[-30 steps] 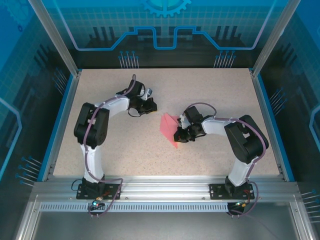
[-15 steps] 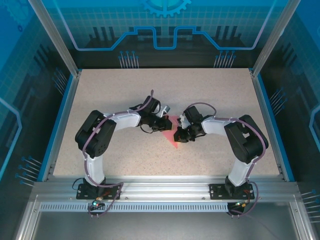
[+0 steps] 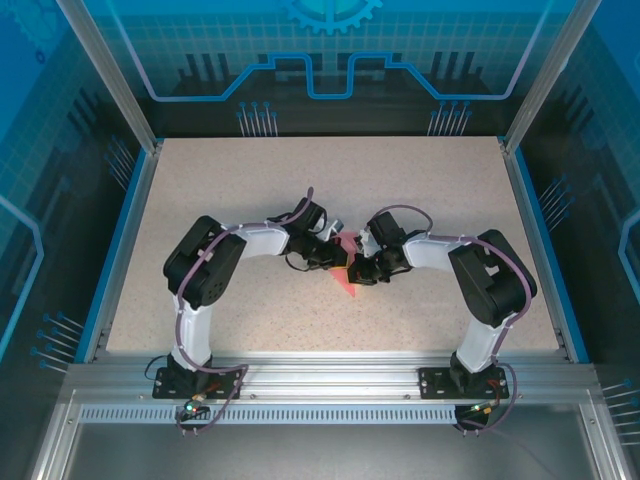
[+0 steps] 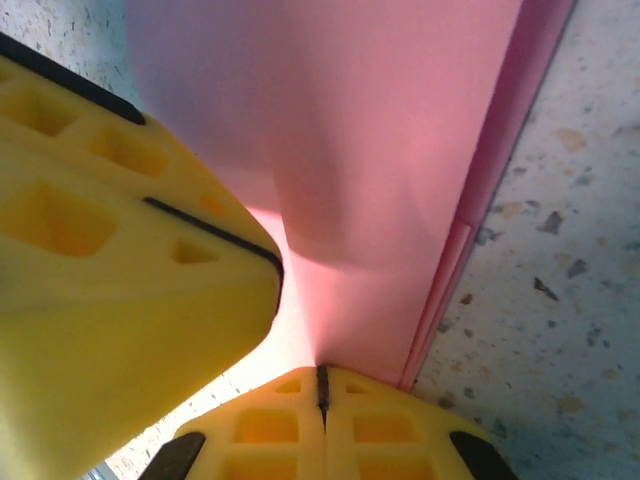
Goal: Fold a paper plane with a square sheet of paper (fold left side to right side)
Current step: Fourth fold the wing at the center of the table.
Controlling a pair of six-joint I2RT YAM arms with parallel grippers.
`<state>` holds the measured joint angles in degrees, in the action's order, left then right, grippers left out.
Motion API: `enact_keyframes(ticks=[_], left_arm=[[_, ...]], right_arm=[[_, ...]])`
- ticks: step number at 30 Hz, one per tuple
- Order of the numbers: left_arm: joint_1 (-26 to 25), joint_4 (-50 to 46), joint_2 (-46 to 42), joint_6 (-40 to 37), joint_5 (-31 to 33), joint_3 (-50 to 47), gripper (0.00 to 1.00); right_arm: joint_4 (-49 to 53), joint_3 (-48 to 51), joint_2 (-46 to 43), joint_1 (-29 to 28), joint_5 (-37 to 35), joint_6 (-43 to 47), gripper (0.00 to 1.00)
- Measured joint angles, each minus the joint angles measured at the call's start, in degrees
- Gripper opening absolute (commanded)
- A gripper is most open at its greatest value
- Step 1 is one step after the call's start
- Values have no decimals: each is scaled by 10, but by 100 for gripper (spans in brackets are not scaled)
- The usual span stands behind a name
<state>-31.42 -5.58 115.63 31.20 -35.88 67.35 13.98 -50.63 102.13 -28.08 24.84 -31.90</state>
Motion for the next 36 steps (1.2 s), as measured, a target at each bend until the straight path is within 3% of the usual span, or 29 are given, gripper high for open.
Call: enact_keyframes(ticks=[26,36], left_arm=[[-3,-73,42,-39,30,56,0],[30,-71,62,-47,51,99,1]], right_arm=[[7,-3,1,-1,-4,5,0],[4,-2,1,-1,-3,4,0]])
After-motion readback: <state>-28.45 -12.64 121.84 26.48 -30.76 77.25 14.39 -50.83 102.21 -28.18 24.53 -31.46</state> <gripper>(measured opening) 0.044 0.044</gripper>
